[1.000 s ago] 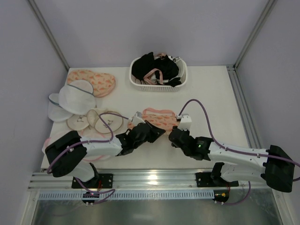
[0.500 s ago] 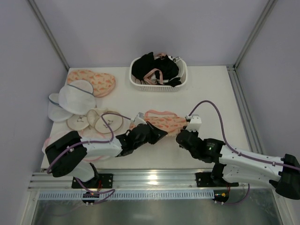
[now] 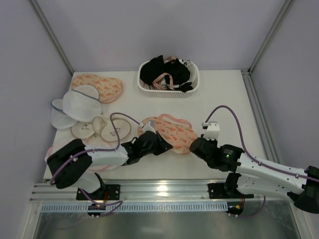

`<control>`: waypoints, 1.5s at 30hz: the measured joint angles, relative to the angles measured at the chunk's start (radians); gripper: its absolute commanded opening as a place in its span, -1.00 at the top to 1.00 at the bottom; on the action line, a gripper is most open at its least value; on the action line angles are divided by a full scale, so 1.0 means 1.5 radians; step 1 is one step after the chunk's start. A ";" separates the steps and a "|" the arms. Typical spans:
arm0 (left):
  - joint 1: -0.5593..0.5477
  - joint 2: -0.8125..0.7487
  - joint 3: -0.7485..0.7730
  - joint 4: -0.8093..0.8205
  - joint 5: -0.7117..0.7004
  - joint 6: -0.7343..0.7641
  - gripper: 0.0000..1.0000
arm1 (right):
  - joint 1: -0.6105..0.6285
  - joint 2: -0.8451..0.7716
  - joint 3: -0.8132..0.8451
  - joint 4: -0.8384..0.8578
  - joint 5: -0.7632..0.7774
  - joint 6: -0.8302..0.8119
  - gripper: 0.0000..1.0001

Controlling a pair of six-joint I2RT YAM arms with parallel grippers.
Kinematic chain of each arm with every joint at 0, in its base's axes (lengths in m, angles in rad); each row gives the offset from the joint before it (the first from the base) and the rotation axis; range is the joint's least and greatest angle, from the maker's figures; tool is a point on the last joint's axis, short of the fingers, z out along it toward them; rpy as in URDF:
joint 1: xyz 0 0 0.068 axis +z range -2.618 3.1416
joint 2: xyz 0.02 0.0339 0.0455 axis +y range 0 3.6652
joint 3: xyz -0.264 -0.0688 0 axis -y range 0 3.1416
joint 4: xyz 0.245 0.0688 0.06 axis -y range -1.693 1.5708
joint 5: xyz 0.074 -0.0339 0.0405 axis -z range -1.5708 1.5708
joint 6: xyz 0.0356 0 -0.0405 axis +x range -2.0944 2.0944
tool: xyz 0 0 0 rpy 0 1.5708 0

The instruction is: Unzip the laundry bag and remove the bra

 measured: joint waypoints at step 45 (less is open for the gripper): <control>0.161 -0.006 0.074 -0.027 0.339 0.209 1.00 | -0.015 0.078 -0.136 0.352 -0.125 -0.131 0.92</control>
